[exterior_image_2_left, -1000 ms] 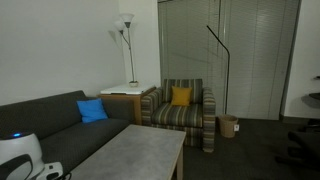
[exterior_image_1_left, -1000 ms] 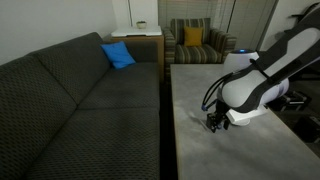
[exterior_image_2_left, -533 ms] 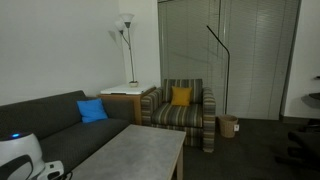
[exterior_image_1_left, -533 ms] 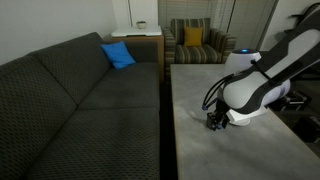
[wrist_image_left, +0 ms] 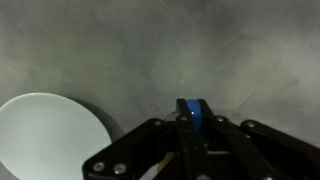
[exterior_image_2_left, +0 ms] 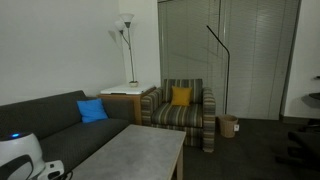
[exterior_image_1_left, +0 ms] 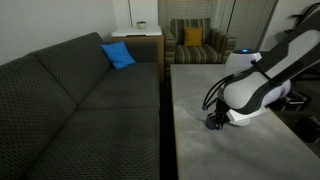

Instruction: Put the blue cup on the white plate then remove the cup and put it on the table

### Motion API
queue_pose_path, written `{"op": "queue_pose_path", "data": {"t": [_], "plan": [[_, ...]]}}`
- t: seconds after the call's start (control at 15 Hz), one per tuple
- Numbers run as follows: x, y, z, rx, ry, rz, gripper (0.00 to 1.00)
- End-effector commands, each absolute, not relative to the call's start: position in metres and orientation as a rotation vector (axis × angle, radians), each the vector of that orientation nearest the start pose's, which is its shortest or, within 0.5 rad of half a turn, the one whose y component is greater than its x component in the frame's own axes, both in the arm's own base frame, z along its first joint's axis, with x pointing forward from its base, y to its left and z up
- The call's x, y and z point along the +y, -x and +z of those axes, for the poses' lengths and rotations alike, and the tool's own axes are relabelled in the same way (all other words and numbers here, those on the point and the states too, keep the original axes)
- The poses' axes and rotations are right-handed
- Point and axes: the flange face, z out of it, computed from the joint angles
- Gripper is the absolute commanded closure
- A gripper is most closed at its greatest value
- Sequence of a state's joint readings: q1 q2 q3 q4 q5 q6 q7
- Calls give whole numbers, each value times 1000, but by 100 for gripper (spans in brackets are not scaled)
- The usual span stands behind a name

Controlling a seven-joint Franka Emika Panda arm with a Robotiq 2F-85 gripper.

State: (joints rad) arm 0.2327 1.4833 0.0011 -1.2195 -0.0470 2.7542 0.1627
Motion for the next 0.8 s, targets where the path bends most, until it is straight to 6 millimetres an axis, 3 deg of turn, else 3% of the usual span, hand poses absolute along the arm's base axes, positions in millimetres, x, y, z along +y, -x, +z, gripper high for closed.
{"op": "queue_pose_path", "data": {"t": [0.0,0.33,0.73], "plan": [[151,-631,-140,-211,3153,-102,97],[149,-634,-137,-205,3161,-128,97],[127,-645,-130,-139,3178,-253,97]]}}
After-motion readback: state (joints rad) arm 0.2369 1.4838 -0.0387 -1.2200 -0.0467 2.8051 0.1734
